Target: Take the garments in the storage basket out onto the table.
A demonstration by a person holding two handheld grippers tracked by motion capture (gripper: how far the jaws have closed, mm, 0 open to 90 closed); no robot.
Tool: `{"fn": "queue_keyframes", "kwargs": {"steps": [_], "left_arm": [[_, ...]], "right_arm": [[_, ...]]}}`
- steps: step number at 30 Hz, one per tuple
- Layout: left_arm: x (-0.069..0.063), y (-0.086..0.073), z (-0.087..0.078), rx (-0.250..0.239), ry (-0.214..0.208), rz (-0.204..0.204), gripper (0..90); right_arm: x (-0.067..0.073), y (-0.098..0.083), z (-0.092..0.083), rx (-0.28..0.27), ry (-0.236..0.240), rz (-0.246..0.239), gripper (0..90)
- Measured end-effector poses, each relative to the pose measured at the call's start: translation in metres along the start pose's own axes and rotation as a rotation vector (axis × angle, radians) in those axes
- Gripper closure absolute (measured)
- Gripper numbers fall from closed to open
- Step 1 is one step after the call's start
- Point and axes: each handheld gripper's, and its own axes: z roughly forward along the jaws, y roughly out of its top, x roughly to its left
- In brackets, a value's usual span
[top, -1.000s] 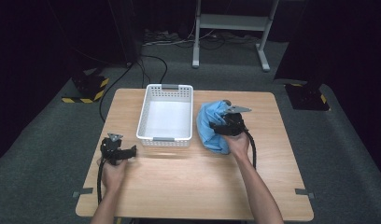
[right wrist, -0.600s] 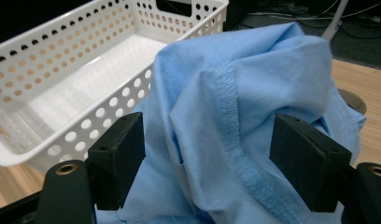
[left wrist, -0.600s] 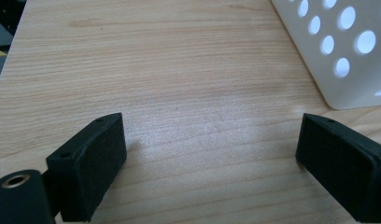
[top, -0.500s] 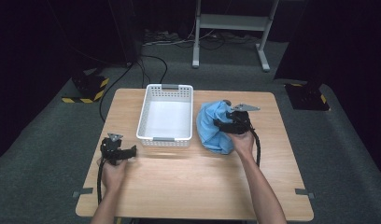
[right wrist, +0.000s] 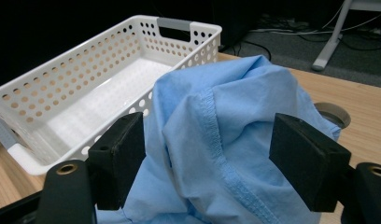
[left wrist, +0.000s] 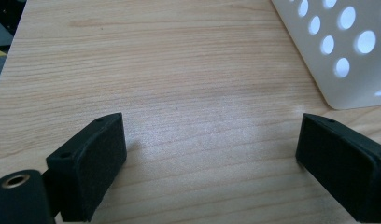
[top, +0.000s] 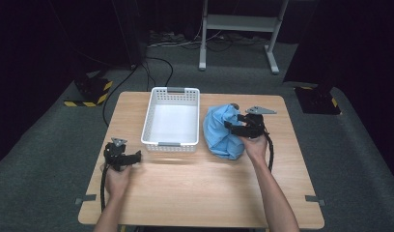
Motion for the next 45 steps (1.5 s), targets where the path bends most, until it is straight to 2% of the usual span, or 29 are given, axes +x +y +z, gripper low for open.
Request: {"fn": "queue_keyframes", "kwargs": {"steps": [8,16,22,31,45], "left_arm": [[0.0,0.0,0.0,0.0,0.0,0.0,8.6],[0.0,0.0,0.0,0.0,0.0,0.0,8.6],[0.0,0.0,0.0,0.0,0.0,0.0,8.6],[0.0,0.0,0.0,0.0,0.0,0.0,8.6],[0.0,0.0,0.0,0.0,0.0,0.0,8.6]], "right_arm": [[-0.005,0.002,-0.01,-0.03,0.008,0.021,26.6],[-0.005,0.004,-0.016,-0.044,0.012,0.019,26.7],[-0.008,0.006,-0.025,-0.076,0.023,0.041,26.8],[-0.008,0.012,-0.035,-0.099,0.019,0.028,26.8],[-0.013,0.014,-0.052,-0.137,0.024,0.045,26.8]]}}
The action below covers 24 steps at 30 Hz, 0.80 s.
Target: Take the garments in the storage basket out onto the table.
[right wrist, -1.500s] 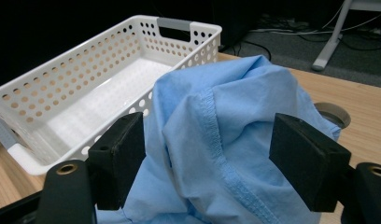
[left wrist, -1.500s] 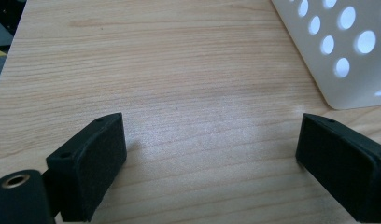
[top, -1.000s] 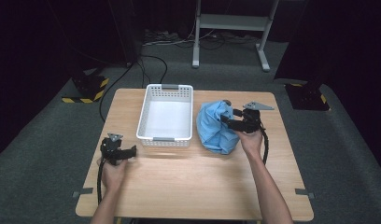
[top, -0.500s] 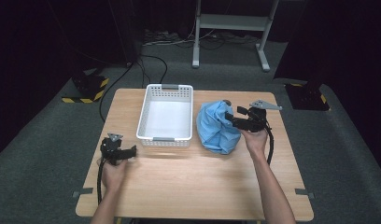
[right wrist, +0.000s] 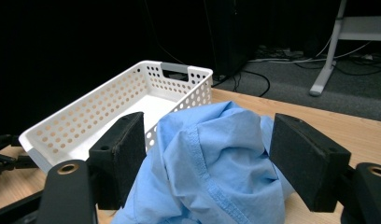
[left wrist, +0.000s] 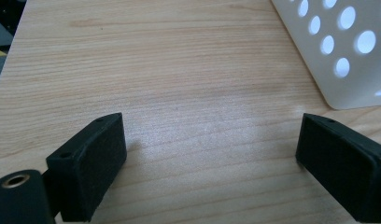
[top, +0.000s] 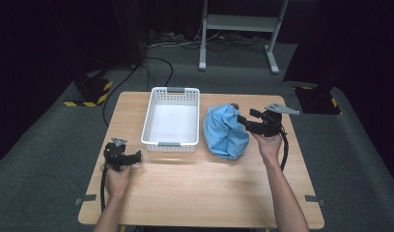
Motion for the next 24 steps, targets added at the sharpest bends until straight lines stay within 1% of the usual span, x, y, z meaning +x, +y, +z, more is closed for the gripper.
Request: {"fn": "queue_keyframes", "kwargs": {"steps": [8,16,24], "left_arm": [[0.0,0.0,0.0,0.0,0.0,0.0,8.6],[0.0,0.0,0.0,0.0,0.0,0.0,8.6],[0.0,0.0,0.0,0.0,0.0,0.0,8.6]], "right_arm": [[-0.006,0.0,-0.012,-0.015,-0.013,0.004,26.9],[-0.011,-0.002,-0.022,-0.04,-0.005,0.026,27.2],[-0.013,-0.003,-0.03,-0.056,-0.008,0.03,27.1]]}}
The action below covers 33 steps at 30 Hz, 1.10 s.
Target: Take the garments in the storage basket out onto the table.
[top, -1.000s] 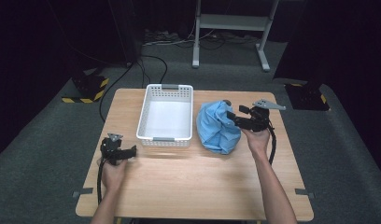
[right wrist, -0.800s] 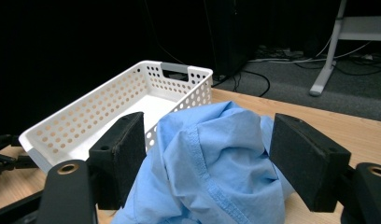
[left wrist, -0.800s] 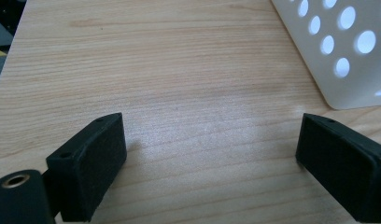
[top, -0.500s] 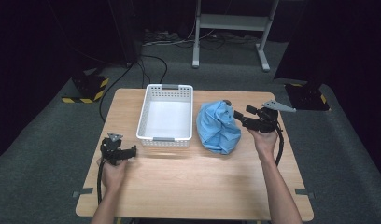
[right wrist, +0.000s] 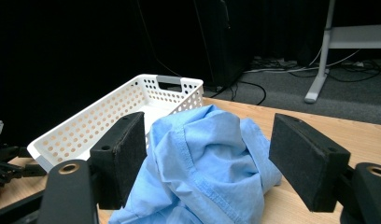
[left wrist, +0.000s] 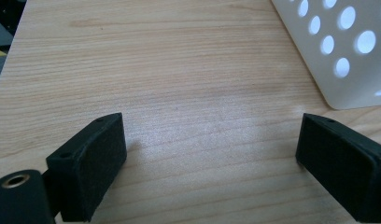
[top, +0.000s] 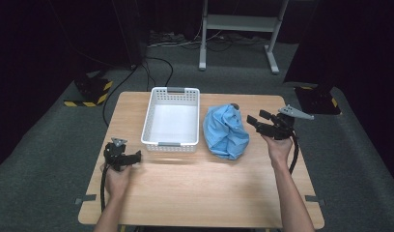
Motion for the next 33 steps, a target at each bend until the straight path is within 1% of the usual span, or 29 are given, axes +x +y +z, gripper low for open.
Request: {"fn": "queue_keyframes", "kwargs": {"steps": [2,3,6,8,15,21,25,33], "left_arm": [[0.0,0.0,0.0,0.0,0.0,0.0,8.6],[0.0,0.0,0.0,0.0,0.0,0.0,8.6],[0.0,0.0,0.0,0.0,0.0,0.0,8.6],[0.0,0.0,0.0,0.0,0.0,0.0,8.6],[0.0,0.0,0.0,0.0,0.0,0.0,8.6],[0.0,0.0,0.0,0.0,0.0,0.0,8.6],[0.0,0.0,0.0,0.0,0.0,0.0,8.6],[0.0,0.0,0.0,0.0,0.0,0.0,8.6]], "right_arm": [[-0.001,0.0,-0.002,-0.007,0.002,0.008,27.1],[-0.002,-0.001,-0.005,-0.025,0.005,0.02,27.5],[-0.003,-0.001,-0.008,-0.032,0.011,0.025,27.4],[-0.003,-0.002,-0.01,-0.02,0.002,0.022,27.3],[-0.006,-0.008,-0.018,-0.027,-0.008,0.033,27.6],[-0.007,-0.012,-0.023,-0.034,-0.001,0.046,27.6],[-0.006,-0.015,-0.026,-0.035,0.003,0.047,27.7],[-0.006,-0.023,-0.029,-0.026,-0.006,0.049,27.9]]}}
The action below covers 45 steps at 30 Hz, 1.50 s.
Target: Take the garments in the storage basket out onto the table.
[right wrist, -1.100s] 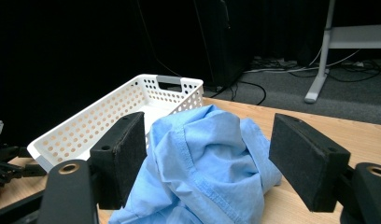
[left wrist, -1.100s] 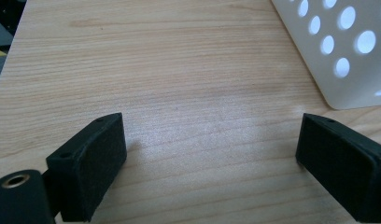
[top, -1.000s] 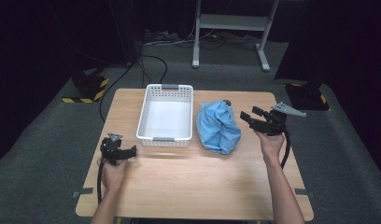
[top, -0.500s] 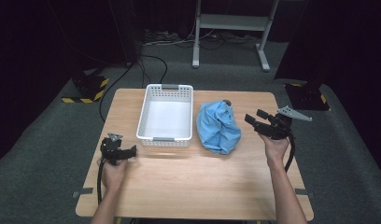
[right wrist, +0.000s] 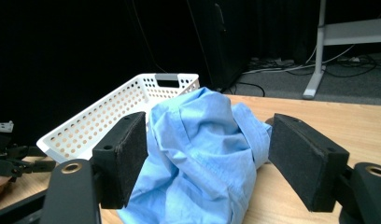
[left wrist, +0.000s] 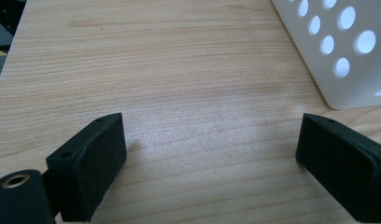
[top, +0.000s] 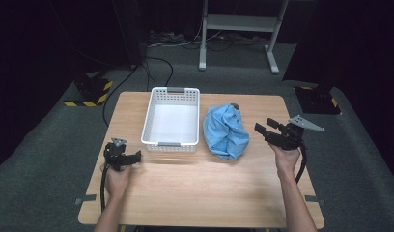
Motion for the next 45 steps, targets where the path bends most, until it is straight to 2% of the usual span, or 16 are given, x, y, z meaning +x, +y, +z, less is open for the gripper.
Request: {"fn": "queue_keyframes", "kwargs": {"steps": [11,15,22,28,36,45], "left_arm": [[0.0,0.0,0.0,0.0,0.0,0.0,8.6],[0.0,0.0,0.0,0.0,0.0,0.0,8.6],[0.0,0.0,0.0,0.0,0.0,0.0,8.6],[0.0,0.0,0.0,0.0,0.0,0.0,8.6],[0.0,0.0,0.0,0.0,0.0,0.0,8.6],[0.0,0.0,0.0,0.0,0.0,0.0,8.6]], "right_arm": [[-0.002,-0.019,-0.002,0.027,-0.025,0.001,28.4],[-0.003,-0.026,-0.002,0.04,-0.052,0.001,28.4],[-0.008,-0.037,-0.002,0.067,-0.072,0.018,28.5],[-0.008,-0.043,0.0,0.098,-0.097,0.0,28.7],[-0.01,-0.054,0.003,0.165,-0.161,-0.028,28.6],[-0.012,-0.066,0.011,0.218,-0.198,-0.037,28.9]]}}
